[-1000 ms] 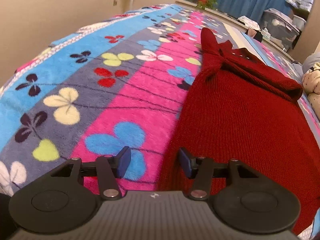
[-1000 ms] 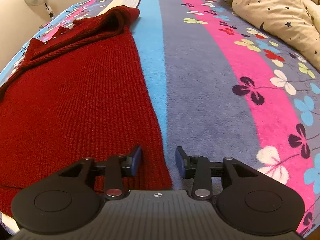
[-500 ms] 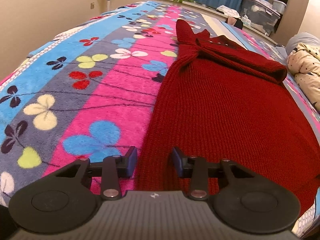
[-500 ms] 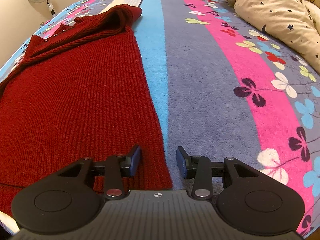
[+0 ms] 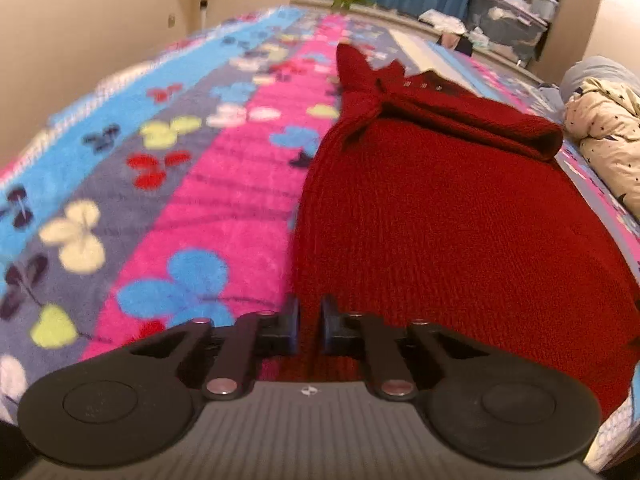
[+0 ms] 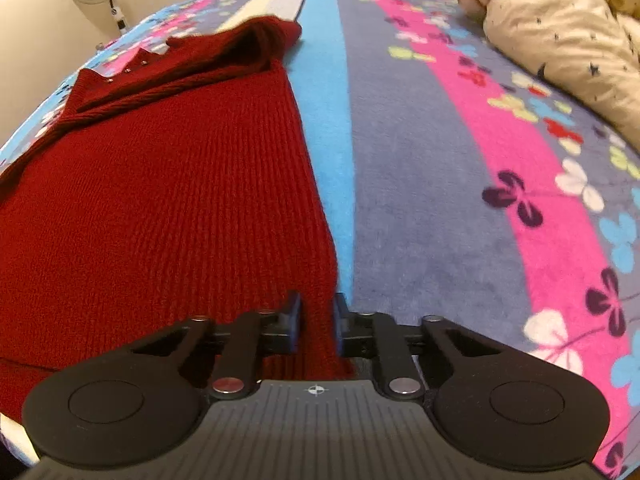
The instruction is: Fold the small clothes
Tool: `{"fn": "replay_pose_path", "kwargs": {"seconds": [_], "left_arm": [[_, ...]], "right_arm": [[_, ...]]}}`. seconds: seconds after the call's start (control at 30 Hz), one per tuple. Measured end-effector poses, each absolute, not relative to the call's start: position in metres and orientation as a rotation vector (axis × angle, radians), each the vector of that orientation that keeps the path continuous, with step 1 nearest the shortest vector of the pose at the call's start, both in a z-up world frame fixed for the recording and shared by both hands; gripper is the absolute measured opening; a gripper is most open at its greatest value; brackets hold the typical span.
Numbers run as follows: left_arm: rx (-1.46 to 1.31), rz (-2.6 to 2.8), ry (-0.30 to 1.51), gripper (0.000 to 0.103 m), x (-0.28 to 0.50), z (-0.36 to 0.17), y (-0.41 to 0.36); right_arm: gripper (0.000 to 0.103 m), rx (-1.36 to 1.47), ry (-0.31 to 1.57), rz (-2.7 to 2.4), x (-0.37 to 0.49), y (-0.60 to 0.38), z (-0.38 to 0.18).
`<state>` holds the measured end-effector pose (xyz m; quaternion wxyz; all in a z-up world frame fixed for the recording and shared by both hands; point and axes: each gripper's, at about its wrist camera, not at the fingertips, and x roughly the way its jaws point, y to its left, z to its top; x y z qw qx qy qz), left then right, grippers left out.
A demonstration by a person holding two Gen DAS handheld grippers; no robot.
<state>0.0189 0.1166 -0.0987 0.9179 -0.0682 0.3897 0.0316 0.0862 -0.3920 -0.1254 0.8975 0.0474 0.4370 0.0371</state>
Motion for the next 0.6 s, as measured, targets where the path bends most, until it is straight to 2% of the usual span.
{"fn": "replay_pose_path", "kwargs": {"seconds": [0.1, 0.2, 0.23, 0.27, 0.3, 0.37, 0.6], "left_arm": [[-0.148, 0.036, 0.755, 0.012, 0.014, -0.092, 0.115], [-0.175, 0.023, 0.795, 0.014, 0.018, -0.096, 0.118], [-0.183, 0.022, 0.827, 0.018, 0.021, -0.101, 0.119], [-0.182, 0.029, 0.850, 0.024, 0.023, -0.104, 0.118], [-0.179, 0.035, 0.860, 0.025, 0.024, -0.106, 0.118], [-0.178, 0.033, 0.860, 0.025, 0.025, -0.106, 0.118], [-0.196, 0.031, 0.861, 0.025, 0.024, -0.106, 0.121]], "right_arm": [[0.011, 0.216, 0.855, 0.074, 0.084, -0.405, -0.116], [0.011, 0.281, 0.828, 0.052, 0.085, -0.417, -0.112], [0.011, 0.278, 0.841, 0.048, 0.086, -0.417, -0.114], [0.015, 0.271, 0.866, 0.049, 0.087, -0.416, -0.118], [0.015, 0.263, 0.897, 0.060, 0.089, -0.413, -0.122], [0.026, 0.208, 0.942, 0.071, 0.091, -0.404, -0.129], [0.027, 0.174, 0.942, 0.080, 0.090, -0.398, -0.130]]}}
